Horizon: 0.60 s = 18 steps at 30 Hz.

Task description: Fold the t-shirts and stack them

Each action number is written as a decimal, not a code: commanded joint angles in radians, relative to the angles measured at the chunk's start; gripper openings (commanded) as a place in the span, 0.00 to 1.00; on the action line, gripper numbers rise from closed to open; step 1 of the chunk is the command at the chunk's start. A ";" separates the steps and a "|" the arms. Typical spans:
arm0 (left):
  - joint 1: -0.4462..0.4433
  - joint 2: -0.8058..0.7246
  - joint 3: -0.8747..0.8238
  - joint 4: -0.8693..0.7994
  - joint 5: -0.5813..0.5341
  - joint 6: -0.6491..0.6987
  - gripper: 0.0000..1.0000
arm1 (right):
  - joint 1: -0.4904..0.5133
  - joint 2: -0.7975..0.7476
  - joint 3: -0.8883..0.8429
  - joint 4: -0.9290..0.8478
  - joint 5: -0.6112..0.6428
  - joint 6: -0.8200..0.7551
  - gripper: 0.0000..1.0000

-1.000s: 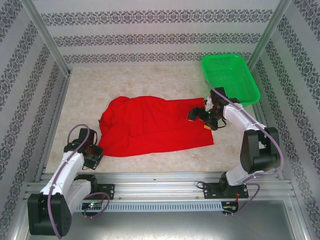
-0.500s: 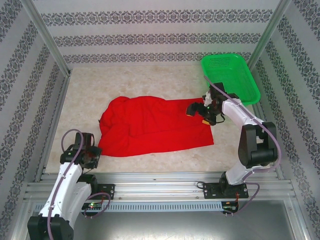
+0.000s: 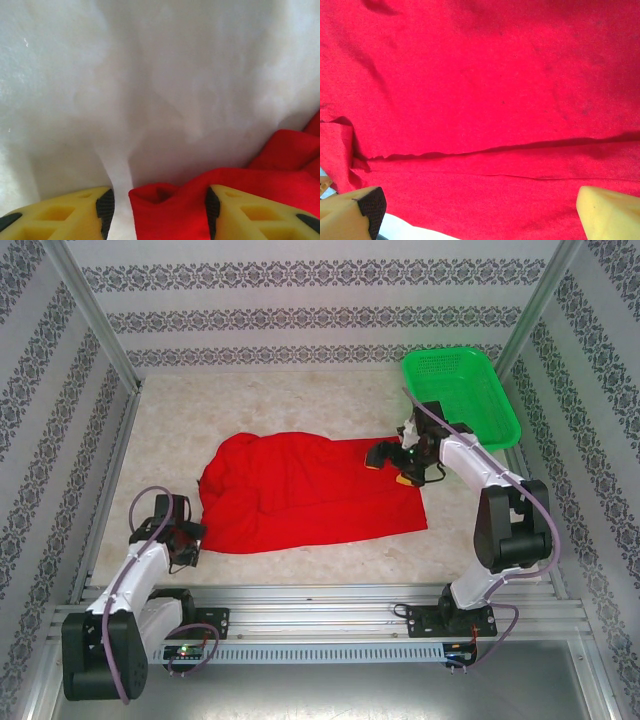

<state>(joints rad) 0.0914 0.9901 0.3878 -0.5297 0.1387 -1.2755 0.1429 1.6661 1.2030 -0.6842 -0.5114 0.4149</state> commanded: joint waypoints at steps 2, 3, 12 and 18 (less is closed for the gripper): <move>0.014 0.112 0.001 0.218 0.064 0.062 0.35 | 0.025 0.027 0.054 -0.003 -0.032 -0.023 0.98; 0.019 0.102 0.012 0.166 0.063 0.062 0.25 | 0.029 0.030 0.063 -0.005 -0.036 -0.023 0.98; 0.093 -0.205 -0.026 -0.178 0.029 0.030 0.13 | 0.047 0.071 0.090 0.006 -0.053 -0.019 0.98; 0.092 -0.253 0.003 -0.217 -0.001 0.020 0.22 | 0.053 0.131 0.149 -0.021 -0.055 -0.025 0.98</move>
<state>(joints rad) 0.1722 0.7662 0.3687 -0.6914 0.1616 -1.2438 0.1814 1.7821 1.3094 -0.6865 -0.5442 0.4114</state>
